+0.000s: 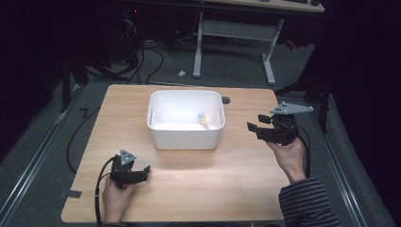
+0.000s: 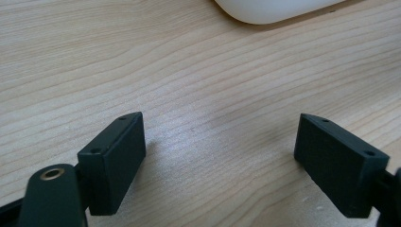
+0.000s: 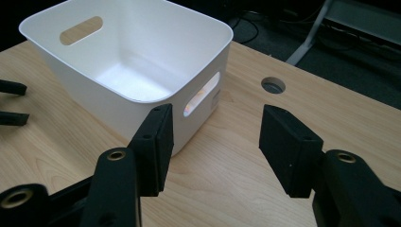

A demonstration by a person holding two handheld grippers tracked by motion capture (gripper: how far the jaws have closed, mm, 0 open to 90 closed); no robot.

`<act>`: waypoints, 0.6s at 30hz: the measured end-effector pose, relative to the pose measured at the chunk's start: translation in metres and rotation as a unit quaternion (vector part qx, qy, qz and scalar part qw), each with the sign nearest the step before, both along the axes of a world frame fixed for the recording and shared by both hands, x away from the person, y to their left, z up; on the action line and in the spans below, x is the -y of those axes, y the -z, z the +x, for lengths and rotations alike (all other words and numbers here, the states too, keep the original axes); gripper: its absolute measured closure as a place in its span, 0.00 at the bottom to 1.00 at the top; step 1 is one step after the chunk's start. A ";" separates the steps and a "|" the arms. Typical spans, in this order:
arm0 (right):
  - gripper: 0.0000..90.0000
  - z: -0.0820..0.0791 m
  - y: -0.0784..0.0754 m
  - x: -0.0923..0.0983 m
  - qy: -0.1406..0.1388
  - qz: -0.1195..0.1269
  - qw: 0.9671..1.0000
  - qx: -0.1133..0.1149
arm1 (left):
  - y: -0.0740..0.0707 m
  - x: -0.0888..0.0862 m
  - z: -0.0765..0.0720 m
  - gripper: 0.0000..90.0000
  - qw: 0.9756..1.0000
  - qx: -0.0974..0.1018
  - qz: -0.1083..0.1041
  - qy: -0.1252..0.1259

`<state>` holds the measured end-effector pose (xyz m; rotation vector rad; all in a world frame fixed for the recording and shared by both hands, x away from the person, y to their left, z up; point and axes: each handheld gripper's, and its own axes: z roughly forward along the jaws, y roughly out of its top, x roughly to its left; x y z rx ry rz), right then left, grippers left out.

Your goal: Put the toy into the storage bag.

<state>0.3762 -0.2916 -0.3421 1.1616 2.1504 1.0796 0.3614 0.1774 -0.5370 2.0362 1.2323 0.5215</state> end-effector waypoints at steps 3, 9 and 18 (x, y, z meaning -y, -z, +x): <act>0.51 -0.002 0.000 0.003 0.004 0.000 1.000 0.000 | 0.000 0.000 0.000 0.20 1.000 0.000 0.000 0.000; 0.51 -0.009 0.002 0.009 0.006 0.003 1.000 0.002 | 0.000 0.000 0.000 0.20 1.000 0.000 0.000 0.000; 0.51 -0.020 0.003 0.021 0.004 0.014 1.000 0.002 | 0.000 0.000 -0.001 0.20 1.000 0.000 0.000 0.001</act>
